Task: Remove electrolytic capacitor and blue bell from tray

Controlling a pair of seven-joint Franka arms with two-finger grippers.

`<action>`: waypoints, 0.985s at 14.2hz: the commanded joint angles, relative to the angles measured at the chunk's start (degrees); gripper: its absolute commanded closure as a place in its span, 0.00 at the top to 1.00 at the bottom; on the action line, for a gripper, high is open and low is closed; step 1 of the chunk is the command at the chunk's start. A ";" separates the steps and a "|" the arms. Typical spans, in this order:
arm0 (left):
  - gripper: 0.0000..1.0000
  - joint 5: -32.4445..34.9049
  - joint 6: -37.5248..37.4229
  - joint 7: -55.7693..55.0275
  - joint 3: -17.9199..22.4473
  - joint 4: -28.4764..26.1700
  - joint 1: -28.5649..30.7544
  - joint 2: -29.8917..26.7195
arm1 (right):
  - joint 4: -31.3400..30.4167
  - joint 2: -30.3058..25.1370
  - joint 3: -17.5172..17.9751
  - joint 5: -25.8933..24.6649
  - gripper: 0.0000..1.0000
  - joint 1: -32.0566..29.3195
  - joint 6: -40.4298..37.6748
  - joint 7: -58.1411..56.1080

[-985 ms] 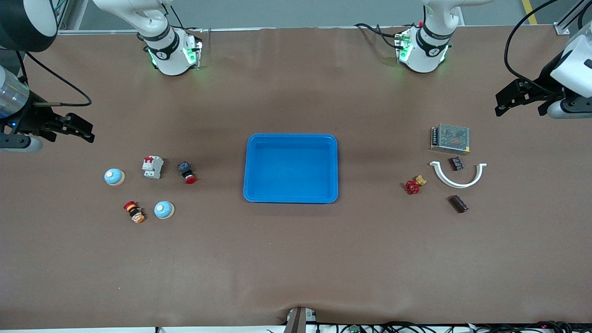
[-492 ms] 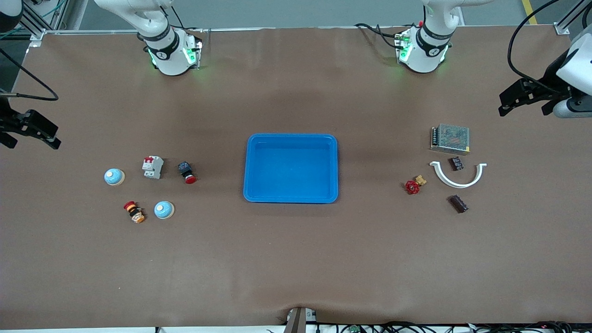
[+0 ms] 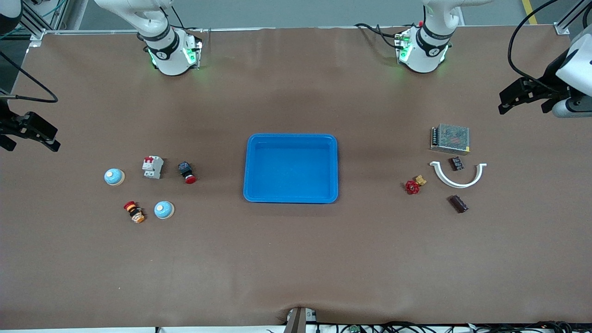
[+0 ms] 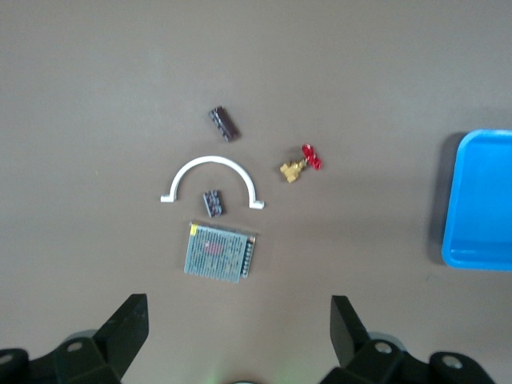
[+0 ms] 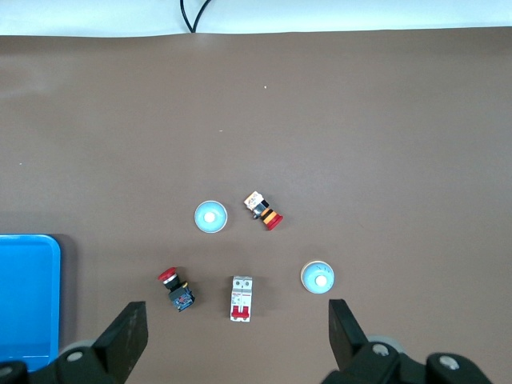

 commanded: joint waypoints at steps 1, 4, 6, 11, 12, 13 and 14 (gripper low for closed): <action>1.00 -0.07 -2.27 0.46 0.25 -0.53 0.07 -0.76 | 1.71 0.81 0.77 0.33 1.00 -0.91 -1.04 -0.54; 1.00 -0.07 -2.36 0.46 0.16 -0.98 0.16 -1.37 | 1.71 0.81 0.86 0.33 1.00 -0.91 -0.95 -0.63; 1.00 -0.07 -1.92 0.46 0.16 -0.97 0.16 -1.72 | 1.71 0.81 0.77 0.33 1.00 -1.09 -0.95 -0.72; 1.00 -0.07 -1.04 0.64 0.25 1.31 0.51 -0.23 | 1.53 0.81 0.77 0.33 1.00 -1.09 -1.13 -0.72; 1.00 -0.07 -1.04 0.55 0.25 1.75 0.51 0.03 | 1.53 0.81 0.77 0.24 1.00 -1.00 -1.21 -0.72; 1.00 -0.07 -1.04 0.64 0.25 2.01 0.51 0.30 | 1.53 0.81 0.77 0.24 1.00 -0.91 -1.56 -0.72; 1.00 -0.07 -1.04 0.73 0.25 2.36 0.51 0.47 | 1.53 0.81 0.77 0.32 1.00 -0.83 -1.65 -0.72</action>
